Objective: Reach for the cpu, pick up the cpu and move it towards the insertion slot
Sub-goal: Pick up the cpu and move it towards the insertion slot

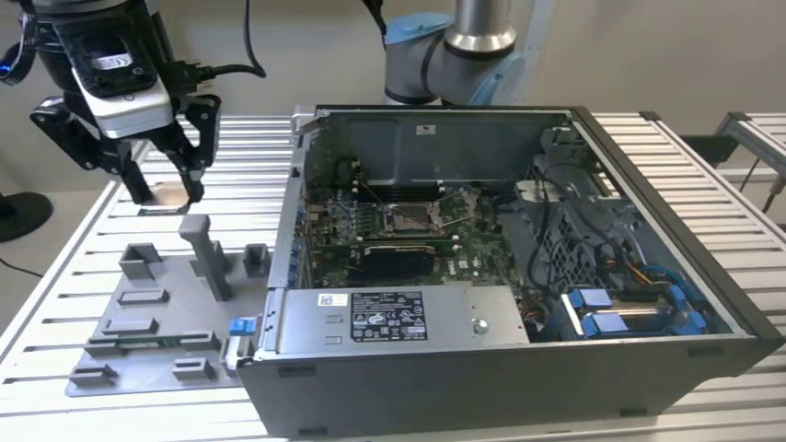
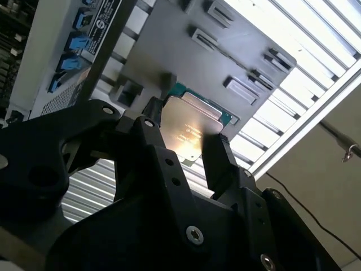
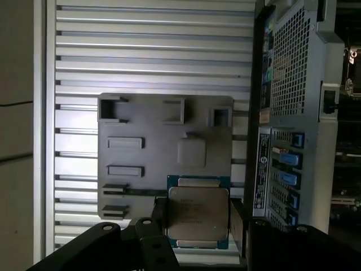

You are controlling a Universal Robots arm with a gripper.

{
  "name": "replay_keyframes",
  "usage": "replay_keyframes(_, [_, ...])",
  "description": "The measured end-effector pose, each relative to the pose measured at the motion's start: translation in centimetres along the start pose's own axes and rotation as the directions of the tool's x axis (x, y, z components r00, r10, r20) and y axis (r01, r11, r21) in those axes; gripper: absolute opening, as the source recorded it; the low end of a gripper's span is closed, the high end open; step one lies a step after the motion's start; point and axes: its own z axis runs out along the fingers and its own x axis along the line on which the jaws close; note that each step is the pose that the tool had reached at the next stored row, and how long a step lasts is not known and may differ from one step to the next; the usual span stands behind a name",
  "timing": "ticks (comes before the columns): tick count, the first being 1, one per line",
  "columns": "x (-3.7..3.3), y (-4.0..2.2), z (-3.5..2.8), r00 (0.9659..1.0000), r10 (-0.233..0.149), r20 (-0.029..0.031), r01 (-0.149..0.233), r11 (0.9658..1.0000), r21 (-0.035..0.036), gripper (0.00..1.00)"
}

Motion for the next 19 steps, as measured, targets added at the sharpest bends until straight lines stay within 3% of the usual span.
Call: replay_keyframes(19, [-4.08, -0.08, -0.01, 1.0000, 0.000, 0.0000, 0.000, 1.0000, 0.0001, 0.00])
